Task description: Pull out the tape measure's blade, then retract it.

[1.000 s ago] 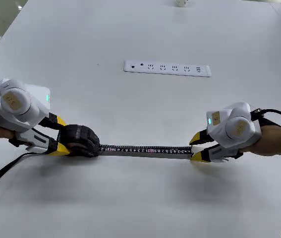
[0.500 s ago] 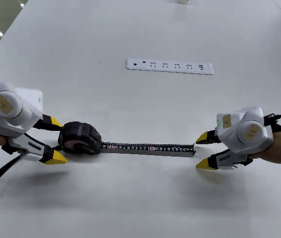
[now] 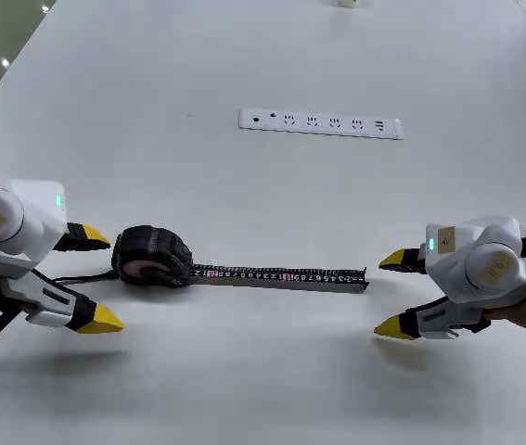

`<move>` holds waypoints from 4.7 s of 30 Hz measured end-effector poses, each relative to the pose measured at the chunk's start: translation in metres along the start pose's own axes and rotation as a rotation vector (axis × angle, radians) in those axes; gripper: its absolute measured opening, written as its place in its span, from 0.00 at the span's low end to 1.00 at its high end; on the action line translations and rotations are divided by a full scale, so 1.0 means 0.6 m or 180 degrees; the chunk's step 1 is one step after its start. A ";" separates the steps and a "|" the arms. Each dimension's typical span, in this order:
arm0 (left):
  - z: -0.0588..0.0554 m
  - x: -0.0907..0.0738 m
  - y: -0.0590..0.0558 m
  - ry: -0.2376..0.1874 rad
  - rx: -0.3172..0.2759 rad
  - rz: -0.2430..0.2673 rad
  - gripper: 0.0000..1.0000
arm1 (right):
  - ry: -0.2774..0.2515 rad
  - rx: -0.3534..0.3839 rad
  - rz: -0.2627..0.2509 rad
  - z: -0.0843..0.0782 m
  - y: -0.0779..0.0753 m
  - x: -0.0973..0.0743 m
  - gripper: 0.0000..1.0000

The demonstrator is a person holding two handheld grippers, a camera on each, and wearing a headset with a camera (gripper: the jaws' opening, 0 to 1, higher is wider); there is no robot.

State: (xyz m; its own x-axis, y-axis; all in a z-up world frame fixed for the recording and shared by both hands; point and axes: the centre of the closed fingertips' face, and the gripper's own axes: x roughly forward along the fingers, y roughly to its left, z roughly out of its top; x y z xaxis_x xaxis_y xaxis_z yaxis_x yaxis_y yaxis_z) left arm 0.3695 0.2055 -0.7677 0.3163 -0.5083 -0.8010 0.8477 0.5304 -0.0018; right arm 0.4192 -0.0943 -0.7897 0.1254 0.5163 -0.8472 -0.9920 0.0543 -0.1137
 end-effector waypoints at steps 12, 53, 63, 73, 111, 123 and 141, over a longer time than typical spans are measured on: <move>0.001 -0.009 -0.017 -0.0173 -0.0246 0.0117 0.80 | -0.0207 0.0362 -0.0108 0.011 0.028 -0.009 0.58; 0.029 -0.012 -0.056 -0.0904 -0.1151 0.0846 0.99 | -0.0788 0.1345 -0.0582 0.050 0.075 -0.022 0.90; 0.034 -0.025 -0.057 -0.1034 -0.1370 0.1094 0.99 | -0.0984 0.1653 -0.0766 0.072 0.081 -0.026 0.95; 0.042 -0.029 -0.069 -0.1035 -0.1466 0.1233 0.99 | -0.1079 0.1805 -0.0937 0.094 0.086 -0.028 0.98; 0.060 -0.041 -0.086 -0.1040 -0.1910 0.1714 0.99 | -0.1221 0.2343 -0.1349 0.128 0.097 -0.062 0.99; 0.061 -0.047 -0.097 -0.1054 -0.1961 0.1757 0.98 | -0.1223 0.2380 -0.1363 0.132 0.099 -0.062 0.99; 0.065 -0.050 -0.100 -0.1014 -0.1900 0.1802 0.99 | -0.1232 0.2408 -0.1386 0.126 0.102 -0.069 0.99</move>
State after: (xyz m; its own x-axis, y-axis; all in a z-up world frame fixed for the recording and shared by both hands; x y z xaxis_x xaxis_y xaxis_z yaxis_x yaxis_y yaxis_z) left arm 0.3260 0.1626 -0.7203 0.8006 -0.1796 -0.5716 0.1920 0.9806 -0.0391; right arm 0.3521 -0.0476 -0.7224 0.6071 0.5599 -0.5638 -0.6216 0.7767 0.1019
